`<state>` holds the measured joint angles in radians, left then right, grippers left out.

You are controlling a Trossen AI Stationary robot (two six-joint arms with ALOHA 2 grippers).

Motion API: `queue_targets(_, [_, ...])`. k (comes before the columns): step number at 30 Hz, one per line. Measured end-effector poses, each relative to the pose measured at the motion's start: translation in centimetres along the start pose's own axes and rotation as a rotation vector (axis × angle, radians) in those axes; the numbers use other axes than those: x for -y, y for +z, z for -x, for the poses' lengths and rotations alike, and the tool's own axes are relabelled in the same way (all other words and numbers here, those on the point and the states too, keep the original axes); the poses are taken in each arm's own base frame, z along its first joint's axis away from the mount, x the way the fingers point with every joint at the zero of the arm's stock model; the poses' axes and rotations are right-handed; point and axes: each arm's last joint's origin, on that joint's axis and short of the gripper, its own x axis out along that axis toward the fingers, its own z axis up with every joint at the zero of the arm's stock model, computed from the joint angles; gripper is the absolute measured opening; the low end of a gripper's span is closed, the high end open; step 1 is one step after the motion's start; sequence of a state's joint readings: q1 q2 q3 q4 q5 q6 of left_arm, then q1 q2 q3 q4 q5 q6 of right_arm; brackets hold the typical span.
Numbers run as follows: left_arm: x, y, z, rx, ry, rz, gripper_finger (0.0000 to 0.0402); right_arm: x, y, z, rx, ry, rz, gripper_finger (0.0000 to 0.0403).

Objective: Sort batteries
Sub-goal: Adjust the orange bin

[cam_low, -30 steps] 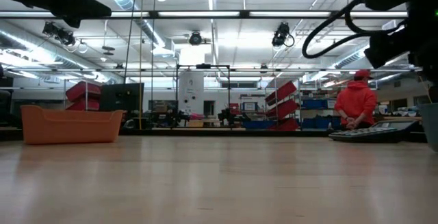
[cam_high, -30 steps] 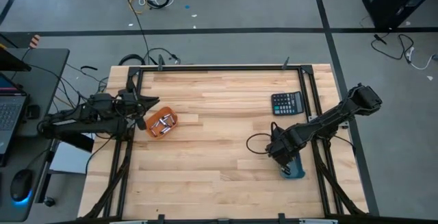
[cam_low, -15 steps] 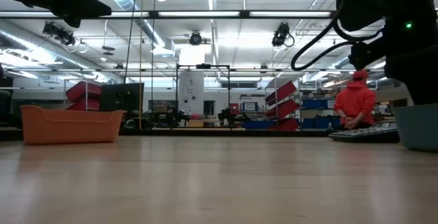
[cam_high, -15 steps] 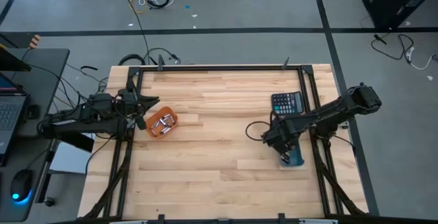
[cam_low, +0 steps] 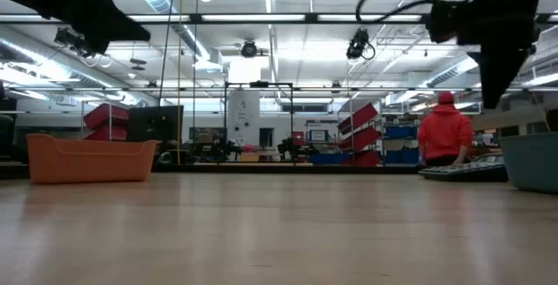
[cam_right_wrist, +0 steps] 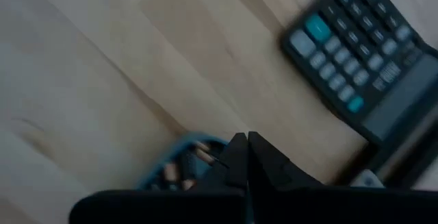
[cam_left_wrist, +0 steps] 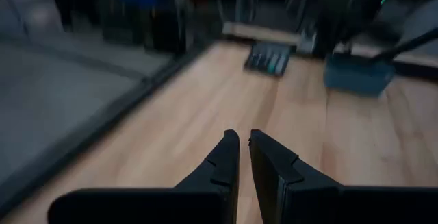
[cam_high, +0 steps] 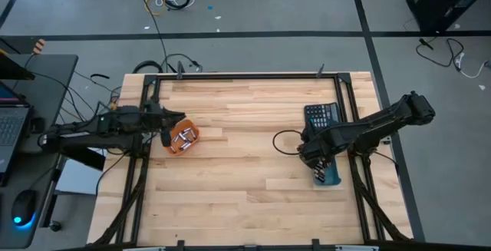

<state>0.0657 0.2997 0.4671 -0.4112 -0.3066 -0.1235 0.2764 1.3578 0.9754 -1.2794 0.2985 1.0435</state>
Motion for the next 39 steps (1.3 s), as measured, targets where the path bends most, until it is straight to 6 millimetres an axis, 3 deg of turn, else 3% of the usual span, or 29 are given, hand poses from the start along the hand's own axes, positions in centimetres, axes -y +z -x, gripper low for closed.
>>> queue_targets(7, [0.5,-3.0,-2.6,-0.387,0.103,0.144,0.0022,-0.2,0.5,0.8,0.096,0.115,-0.025,0.0000])
queue_targets(18, [1.6,-5.9,-7.1,-0.680,0.181,0.106,0.0001,-0.9,0.9,0.8,0.134,0.162,0.009,0.0000])
queue_targets(27, [1.5,-7.1,-9.7,-0.691,0.315,0.047,0.0001,-0.9,1.0,0.8,0.140,0.169,0.017,0.0000])
queue_targets(32, [0.6,-8.1,-10.2,-0.772,0.393,0.043,0.0001,-1.0,1.0,0.9,0.146,0.176,0.029,0.0000])
queue_targets(39, [-0.8,-8.1,-10.5,-0.732,0.564,0.008,0.0001,-1.0,1.1,0.9,0.167,0.166,0.026,0.0000])
